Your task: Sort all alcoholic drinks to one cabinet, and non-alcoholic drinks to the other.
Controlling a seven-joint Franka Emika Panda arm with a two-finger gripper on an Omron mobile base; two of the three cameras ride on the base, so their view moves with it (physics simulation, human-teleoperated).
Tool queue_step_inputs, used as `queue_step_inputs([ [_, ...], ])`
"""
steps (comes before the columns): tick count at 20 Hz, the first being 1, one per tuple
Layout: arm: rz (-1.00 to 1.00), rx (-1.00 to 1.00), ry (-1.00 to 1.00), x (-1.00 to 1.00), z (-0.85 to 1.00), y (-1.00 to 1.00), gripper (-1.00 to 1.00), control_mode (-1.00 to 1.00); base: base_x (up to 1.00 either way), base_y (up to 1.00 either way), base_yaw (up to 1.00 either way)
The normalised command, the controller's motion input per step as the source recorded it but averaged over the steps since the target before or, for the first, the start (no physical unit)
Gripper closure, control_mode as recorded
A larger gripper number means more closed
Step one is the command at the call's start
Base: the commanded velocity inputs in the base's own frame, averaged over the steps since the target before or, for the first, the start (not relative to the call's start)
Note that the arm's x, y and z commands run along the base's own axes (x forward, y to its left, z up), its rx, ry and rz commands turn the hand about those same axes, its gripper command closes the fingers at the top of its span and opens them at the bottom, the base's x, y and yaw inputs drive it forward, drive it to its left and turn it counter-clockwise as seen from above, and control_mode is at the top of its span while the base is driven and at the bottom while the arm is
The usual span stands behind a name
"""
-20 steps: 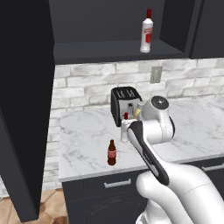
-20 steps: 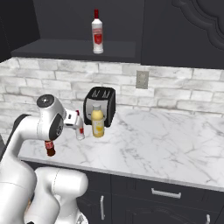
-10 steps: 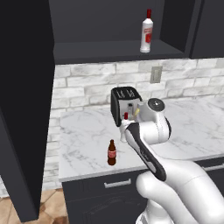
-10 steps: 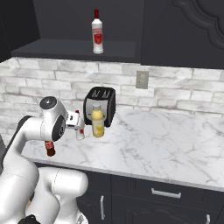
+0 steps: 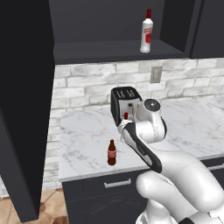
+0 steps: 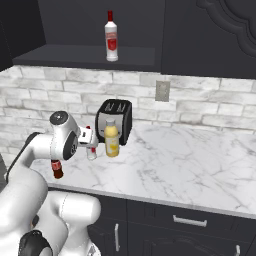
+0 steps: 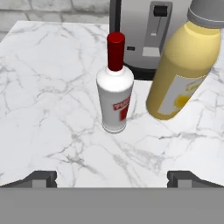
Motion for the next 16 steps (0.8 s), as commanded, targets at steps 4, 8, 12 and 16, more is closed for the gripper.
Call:
queue_step_inputs([
  [4,0.0,0.0,0.02,0.18,-0.04,0.01,-1.0,-1.0,0.0,0.0,0.0],
  [8,0.0,0.0,0.01,0.16,-0.08,0.01,-1.0,-1.0,0.0,0.0,0.0],
  [12,0.0,0.0,0.01,0.17,-0.15,0.03,-1.0,-1.0,0.0,0.0,0.0],
  [16,0.0,0.0,0.01,0.15,-0.13,0.01,-1.0,-1.0,0.0,0.0,0.0],
])
